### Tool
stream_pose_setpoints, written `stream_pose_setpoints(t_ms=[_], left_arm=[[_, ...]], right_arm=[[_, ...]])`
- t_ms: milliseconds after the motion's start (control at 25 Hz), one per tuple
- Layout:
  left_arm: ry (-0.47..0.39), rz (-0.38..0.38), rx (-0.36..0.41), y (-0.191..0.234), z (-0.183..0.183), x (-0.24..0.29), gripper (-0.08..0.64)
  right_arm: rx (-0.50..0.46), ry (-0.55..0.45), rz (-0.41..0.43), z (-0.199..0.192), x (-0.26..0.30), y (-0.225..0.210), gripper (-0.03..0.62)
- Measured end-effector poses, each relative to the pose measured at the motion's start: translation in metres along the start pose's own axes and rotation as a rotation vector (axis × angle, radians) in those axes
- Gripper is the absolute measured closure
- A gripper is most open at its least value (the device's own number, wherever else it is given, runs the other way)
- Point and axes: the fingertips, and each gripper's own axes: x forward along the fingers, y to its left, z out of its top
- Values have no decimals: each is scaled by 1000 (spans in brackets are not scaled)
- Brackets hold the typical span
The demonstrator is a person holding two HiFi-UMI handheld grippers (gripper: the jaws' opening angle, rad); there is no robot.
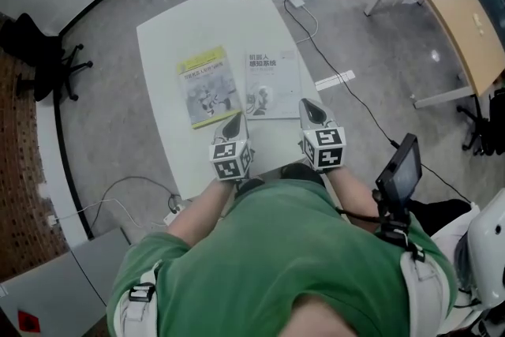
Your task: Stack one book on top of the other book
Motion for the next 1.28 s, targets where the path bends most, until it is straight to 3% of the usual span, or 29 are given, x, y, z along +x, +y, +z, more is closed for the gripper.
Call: stream_pose_setpoints(t_ms=[560, 1080, 1280], left_arm=[[128, 122, 26, 17, -6, 60, 553], [262, 80, 55, 26, -24, 92, 552], [355, 19, 37, 20, -40, 105, 434]], right_arm=[[44, 165, 85, -50, 62, -50, 589], [68, 241, 62, -59, 84, -58, 589], [72, 293, 113, -67, 93, -55, 588]])
